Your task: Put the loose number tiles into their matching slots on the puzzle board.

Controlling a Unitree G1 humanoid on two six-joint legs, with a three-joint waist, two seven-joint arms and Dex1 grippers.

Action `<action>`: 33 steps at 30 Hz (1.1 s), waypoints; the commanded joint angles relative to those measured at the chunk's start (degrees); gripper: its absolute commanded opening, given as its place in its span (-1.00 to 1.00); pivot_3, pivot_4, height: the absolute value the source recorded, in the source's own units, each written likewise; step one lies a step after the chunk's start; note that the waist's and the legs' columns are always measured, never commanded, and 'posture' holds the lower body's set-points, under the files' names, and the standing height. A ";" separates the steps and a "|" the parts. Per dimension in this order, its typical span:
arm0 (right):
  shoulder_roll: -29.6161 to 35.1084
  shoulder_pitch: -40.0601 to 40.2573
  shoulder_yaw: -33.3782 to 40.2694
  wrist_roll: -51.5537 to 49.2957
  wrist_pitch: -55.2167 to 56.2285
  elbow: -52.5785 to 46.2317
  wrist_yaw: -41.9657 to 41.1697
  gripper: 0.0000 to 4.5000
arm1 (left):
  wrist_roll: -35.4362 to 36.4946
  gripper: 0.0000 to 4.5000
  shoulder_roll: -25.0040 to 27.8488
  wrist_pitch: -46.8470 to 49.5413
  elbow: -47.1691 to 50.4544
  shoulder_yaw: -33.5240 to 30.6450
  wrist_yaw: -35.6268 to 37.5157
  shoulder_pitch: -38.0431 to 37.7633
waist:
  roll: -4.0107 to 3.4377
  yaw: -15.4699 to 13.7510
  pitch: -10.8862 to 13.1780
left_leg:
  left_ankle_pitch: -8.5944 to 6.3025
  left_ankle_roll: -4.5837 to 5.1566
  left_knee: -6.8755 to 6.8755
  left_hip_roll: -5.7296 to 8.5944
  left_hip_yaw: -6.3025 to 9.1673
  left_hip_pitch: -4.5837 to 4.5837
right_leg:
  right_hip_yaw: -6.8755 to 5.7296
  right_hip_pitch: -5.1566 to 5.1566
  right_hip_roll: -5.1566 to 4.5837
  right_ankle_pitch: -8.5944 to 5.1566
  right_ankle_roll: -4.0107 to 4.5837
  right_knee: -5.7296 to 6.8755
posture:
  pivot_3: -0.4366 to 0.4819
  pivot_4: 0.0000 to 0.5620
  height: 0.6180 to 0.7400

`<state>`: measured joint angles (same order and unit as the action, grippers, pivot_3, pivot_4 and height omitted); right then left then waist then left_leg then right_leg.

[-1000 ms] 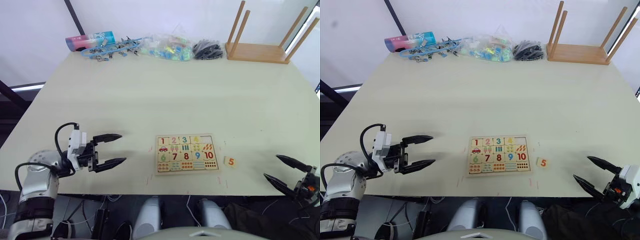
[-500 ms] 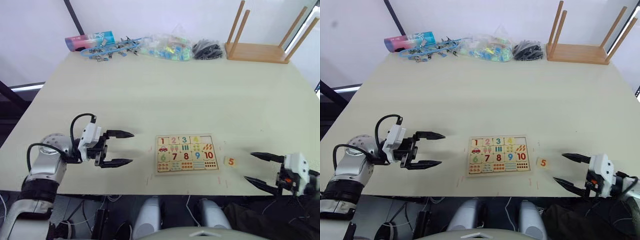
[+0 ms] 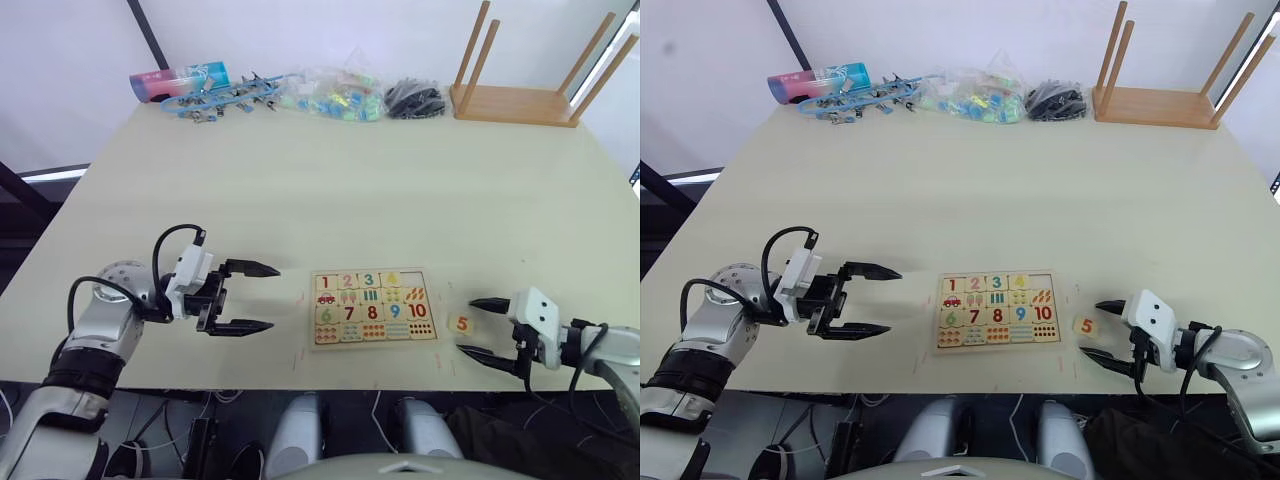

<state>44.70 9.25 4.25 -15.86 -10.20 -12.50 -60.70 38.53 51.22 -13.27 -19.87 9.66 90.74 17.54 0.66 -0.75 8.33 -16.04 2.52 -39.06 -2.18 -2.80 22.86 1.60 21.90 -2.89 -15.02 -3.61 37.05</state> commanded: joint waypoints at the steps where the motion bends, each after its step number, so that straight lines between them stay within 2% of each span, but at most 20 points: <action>1: 1.21 -0.59 -1.20 1.43 -0.32 -0.18 0.06 0.97 | 1.34 1.00 1.00 -1.11 0.71 0.34 1.76 0.74 | 0.01 0.00 0.00 | 0.00 0.00 0.00 0.00 0.00 0.00 | 0.00 0.00 0.00 0.00 0.00 0.00 | -0.05 -0.47 0.95; 8: 2.16 -1.65 -3.07 2.56 -1.28 -0.52 0.11 0.97 | 1.18 1.00 0.87 -1.32 0.48 0.13 1.76 0.79 | 0.04 0.03 -0.02 | 0.00 0.00 0.00 -0.01 0.01 -0.01 | 0.00 0.00 0.03 0.00 0.00 0.00 | -0.05 -0.47 0.95; 15: 2.28 -1.58 -3.87 2.95 0.09 0.71 0.68 -0.44 | 0.98 1.00 0.72 -1.59 0.06 -0.01 1.76 0.99 | 0.07 0.04 -0.04 | 0.00 0.00 -0.01 -0.02 0.00 -0.01 | 0.00 -0.01 0.03 0.00 0.00 0.00 | -0.05 -0.47 0.95; 16: 2.26 -1.51 -3.69 2.66 -0.14 0.65 0.78 -0.59 | 0.99 1.00 0.78 -1.69 -0.07 0.04 1.76 0.99 | 0.11 0.01 -0.06 | 0.00 0.00 -0.01 -0.02 0.00 -0.02 | 0.00 -0.01 0.03 0.00 0.00 0.00 | -0.05 -0.47 0.95; 26: 4.42 -2.23 -2.63 1.10 -1.65 -1.85 -0.51 -0.60 | 1.13 1.00 0.74 -2.06 -0.55 0.05 1.76 1.10 | 0.11 -0.10 -0.06 | 0.00 0.00 -0.02 -0.02 0.01 -0.01 | 0.00 -0.01 0.01 0.00 0.00 0.00 | -0.05 -0.47 0.95; 33: 7.84 -7.86 -3.76 1.05 -8.47 -6.40 -0.71 -0.60 | 1.10 1.00 0.04 -2.13 -0.10 -0.77 1.76 0.53 | 0.05 -0.01 -0.01 | 0.00 0.00 -0.03 -0.03 0.01 0.01 | 0.00 0.01 0.02 0.00 0.00 0.00 | -0.05 -0.47 0.95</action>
<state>51.49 2.65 0.40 -14.36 -17.28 -16.10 -60.99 38.56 51.09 -14.48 -20.87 9.75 90.77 17.92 0.71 -0.76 8.32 -16.04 2.52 -39.09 -2.21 -2.78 22.87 1.60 21.92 -2.88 -15.02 -3.61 37.06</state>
